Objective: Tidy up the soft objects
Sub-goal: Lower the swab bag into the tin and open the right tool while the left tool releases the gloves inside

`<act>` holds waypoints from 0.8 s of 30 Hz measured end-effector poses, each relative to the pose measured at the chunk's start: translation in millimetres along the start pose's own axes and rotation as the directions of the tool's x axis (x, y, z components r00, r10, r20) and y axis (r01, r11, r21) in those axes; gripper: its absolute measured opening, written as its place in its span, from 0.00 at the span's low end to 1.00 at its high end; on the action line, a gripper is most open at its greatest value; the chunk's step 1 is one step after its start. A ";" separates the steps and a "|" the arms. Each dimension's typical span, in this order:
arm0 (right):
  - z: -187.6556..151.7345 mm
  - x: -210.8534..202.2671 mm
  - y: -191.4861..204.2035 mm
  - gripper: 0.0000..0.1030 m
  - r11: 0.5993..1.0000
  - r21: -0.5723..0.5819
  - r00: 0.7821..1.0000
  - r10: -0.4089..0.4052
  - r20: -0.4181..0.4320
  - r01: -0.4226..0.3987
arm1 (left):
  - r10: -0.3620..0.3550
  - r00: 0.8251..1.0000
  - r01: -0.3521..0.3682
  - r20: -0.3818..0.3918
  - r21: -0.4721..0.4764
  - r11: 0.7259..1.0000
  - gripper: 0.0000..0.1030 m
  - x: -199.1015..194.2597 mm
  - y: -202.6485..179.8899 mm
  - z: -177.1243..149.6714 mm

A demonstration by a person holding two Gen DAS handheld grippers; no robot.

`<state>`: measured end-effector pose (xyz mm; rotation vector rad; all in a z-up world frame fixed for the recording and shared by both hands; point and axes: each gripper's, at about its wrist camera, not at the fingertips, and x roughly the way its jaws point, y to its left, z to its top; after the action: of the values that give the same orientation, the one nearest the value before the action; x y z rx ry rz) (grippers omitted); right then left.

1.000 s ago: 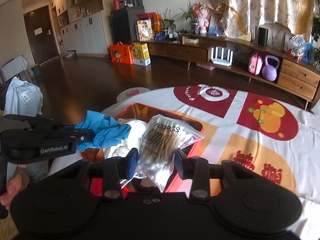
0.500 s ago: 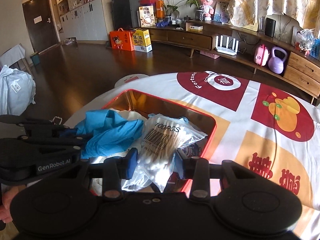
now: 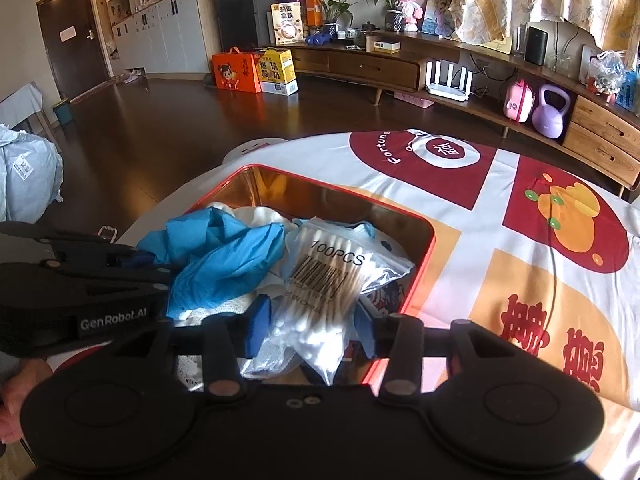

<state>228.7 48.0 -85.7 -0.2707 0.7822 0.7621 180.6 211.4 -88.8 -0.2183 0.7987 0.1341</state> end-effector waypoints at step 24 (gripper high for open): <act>-17.2 -63.1 -2.7 0.75 0.999 0.014 0.995 0.034 0.096 -0.035 | 0.009 0.999 -0.009 0.051 -0.004 1.000 0.68 -49.6 2.2 -15.5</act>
<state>192.1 5.2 -52.3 -0.2058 0.7032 0.7954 135.1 207.9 -63.8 -0.2138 0.7493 0.1491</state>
